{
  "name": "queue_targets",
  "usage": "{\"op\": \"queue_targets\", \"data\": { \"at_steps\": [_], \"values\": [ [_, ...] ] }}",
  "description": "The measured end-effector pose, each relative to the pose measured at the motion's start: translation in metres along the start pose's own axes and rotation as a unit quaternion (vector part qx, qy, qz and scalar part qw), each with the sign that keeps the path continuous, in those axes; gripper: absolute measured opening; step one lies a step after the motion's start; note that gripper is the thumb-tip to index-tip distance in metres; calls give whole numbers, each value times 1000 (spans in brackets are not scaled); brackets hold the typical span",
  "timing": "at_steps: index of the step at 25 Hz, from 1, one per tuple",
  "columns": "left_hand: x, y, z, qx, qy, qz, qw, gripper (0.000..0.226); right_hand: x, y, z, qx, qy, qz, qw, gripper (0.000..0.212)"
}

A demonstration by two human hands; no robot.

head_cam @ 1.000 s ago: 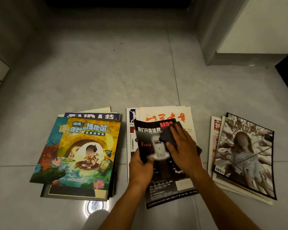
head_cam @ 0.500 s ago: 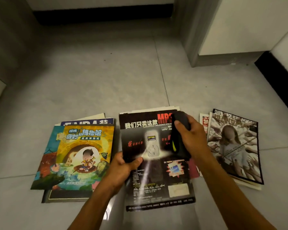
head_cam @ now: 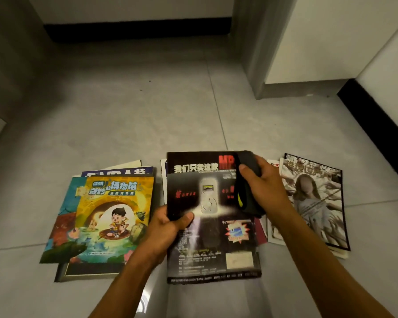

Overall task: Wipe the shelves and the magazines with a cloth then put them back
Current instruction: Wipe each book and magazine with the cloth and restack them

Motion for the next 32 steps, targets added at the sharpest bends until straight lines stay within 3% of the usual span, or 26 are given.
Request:
{"op": "queue_targets", "data": {
  "at_steps": [3, 5, 7, 9, 11, 13, 17, 19, 23, 24, 26, 27, 28, 30, 31, 32],
  "values": [
    [-4, -8, -17, 36, 144, -88, 985, 16, 14, 23, -8, 17, 35, 93, 995, 26],
    [-14, -15, -25, 54, 192, -137, 970, 17, 20, 34, -19, 46, 18, 104, 993, 24],
    [-24, -20, -25, 69, 263, -176, 946, 21, 23, 38, -28, 107, -128, 73, 983, 22],
    [-25, -22, -18, 65, 334, -185, 922, 32, 30, 44, -35, 144, -329, 62, 931, 28],
    [-17, -22, -14, 54, 348, -168, 921, 39, 45, 50, -33, 157, -411, 64, 896, 35],
    [-6, -21, -10, 47, 334, -147, 930, 39, 55, 53, -22, 154, -423, 55, 891, 35],
    [-4, -24, -1, 29, 317, -160, 934, 23, 48, 57, -9, 87, -311, 28, 946, 38],
    [-2, -24, 6, 21, 292, -153, 944, 17, 46, 59, -13, 95, -246, 13, 964, 32],
    [14, -20, 16, -12, 241, -67, 968, 24, 30, 55, -30, 146, -266, -87, 949, 22],
    [18, -18, 18, -37, 201, -33, 978, 23, 22, 55, -32, 121, -236, -120, 957, 24],
    [24, -17, 22, -74, 143, 2, 987, 22, -2, 60, -28, -4, -52, -194, 980, 31],
    [24, -16, 24, -78, 131, -2, 988, 22, -15, 64, -21, -88, 59, -236, 966, 31],
    [23, -15, 25, -76, 125, -7, 989, 21, -29, 67, -16, -175, 176, -270, 930, 27],
    [22, -14, 26, -71, 114, -12, 991, 19, -53, 68, -15, -273, 422, -285, 817, 28],
    [22, -13, 26, -71, 110, -15, 991, 19, -61, 65, -22, -275, 508, -273, 769, 34],
    [23, -12, 26, -73, 107, -18, 991, 18, -67, 63, -37, -249, 563, -261, 744, 40]
  ]
}}
Point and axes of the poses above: each hand's wrist, its own y-axis away from the middle knuckle, its own x-axis out of the palm, z = x × y, the point moved 1 cm from there along -y, towards the middle knuckle, and after that the axes turned 12 degrees about z, right-handed, at the moved point
